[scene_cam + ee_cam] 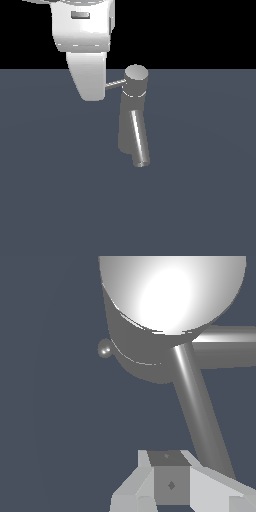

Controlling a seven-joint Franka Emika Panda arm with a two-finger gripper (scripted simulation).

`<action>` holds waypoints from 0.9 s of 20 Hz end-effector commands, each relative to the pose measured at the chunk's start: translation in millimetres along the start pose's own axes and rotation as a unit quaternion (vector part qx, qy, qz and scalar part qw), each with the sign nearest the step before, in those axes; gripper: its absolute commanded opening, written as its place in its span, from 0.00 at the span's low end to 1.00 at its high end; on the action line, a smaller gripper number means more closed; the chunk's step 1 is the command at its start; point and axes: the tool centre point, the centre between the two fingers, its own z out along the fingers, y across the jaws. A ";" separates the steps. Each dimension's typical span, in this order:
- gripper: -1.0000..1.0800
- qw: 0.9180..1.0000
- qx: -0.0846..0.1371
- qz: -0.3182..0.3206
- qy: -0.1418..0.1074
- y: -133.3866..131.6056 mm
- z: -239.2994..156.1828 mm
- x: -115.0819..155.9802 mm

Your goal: Turn on the faucet by rotating a designated handle.

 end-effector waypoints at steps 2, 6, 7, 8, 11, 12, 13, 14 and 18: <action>0.00 1.000 -0.004 0.004 0.003 12.6 0.3 4.0; 0.00 1.000 -0.004 0.004 0.003 21.1 0.3 3.2; 0.00 1.000 -0.004 0.004 0.003 21.1 0.3 3.2; 0.00 1.000 0.000 -0.001 0.000 14.4 -0.6 -1.7; 0.00 1.000 0.000 0.000 0.000 18.2 -0.6 1.2; 0.00 1.000 0.000 0.000 0.000 19.4 -0.7 2.1; 0.00 1.000 0.000 0.000 0.000 20.6 -0.7 2.9; 0.00 1.000 0.000 0.000 0.000 21.8 -0.5 4.2; 0.00 1.000 0.000 0.000 0.001 26.5 -0.5 7.8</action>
